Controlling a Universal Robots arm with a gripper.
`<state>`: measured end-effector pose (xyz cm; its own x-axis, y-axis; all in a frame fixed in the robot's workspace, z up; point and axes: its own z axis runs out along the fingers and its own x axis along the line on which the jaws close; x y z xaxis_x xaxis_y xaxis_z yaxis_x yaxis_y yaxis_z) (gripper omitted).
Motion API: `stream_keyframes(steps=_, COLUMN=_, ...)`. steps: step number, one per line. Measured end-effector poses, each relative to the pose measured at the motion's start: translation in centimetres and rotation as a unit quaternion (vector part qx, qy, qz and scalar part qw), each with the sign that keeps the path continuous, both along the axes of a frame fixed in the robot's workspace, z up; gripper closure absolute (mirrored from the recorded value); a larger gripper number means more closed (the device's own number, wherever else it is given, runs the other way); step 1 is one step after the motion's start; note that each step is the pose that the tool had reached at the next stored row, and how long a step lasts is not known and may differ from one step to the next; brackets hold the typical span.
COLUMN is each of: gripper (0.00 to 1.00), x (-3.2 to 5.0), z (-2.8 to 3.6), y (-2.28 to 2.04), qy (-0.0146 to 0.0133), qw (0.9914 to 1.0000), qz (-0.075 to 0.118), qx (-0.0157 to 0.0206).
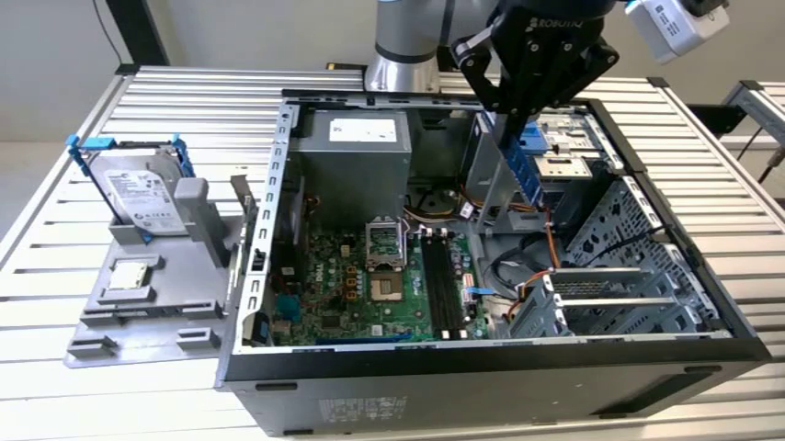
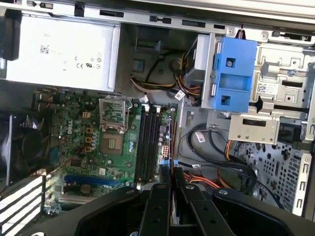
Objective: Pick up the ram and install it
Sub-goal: 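Insert the ram into the slot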
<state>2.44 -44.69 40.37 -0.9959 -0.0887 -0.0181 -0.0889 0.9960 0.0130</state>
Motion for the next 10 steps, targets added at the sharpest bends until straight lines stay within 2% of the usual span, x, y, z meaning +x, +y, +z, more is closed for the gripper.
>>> stream_keyframes(steps=3, gripper=1.00, x=0.01, z=-0.55, y=0.00, qy=0.0000, qw=1.00000, qz=0.000, qx=0.0000)
stream_keyframes(steps=10, gripper=1.00, x=0.01, z=-0.70, y=0.00, qy=0.0000, qw=1.00000, qz=0.000, qx=0.0000)
